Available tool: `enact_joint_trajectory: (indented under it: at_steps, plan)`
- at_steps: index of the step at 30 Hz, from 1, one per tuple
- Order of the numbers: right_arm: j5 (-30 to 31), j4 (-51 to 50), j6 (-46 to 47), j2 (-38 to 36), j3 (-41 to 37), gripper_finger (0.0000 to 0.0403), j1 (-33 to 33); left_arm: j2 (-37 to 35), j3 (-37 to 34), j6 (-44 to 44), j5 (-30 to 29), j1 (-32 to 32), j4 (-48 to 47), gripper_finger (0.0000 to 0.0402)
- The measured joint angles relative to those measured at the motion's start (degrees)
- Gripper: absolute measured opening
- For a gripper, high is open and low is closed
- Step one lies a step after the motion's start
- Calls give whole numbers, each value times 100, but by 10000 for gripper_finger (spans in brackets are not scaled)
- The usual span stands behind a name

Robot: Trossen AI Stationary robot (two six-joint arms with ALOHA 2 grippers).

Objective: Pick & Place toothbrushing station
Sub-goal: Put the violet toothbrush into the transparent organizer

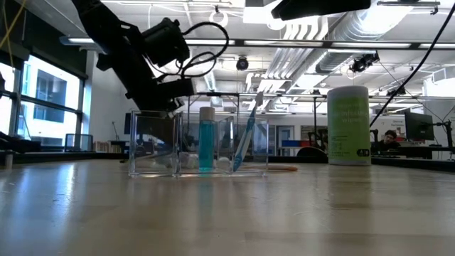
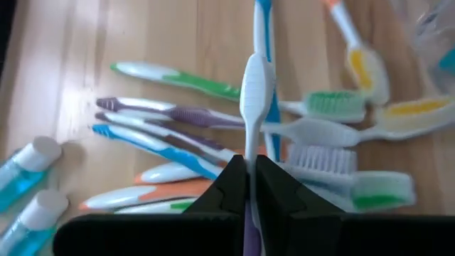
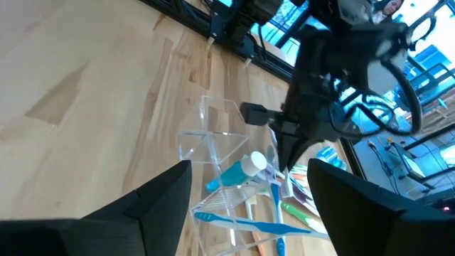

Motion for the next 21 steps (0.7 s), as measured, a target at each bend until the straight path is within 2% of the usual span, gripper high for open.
enact_joint_trajectory:
  at_steps: [9, 12, 16, 21]
  plan:
    - [-4, -24, 126, 0, 2, 272, -72, -489, 2, 51, -15, -394, 2, 5]
    - [-7, -66, 137, 0, 2, 272, -72, -748, 2, 44, -204, -495, -23, 5]
    - [-2, -151, 180, 0, 0, 272, -70, -1171, 2, -26, -727, -689, -4, 5]
    - [4, -180, 248, 0, 0, 272, -70, -1788, 2, -175, -1776, -1103, 298, 4]
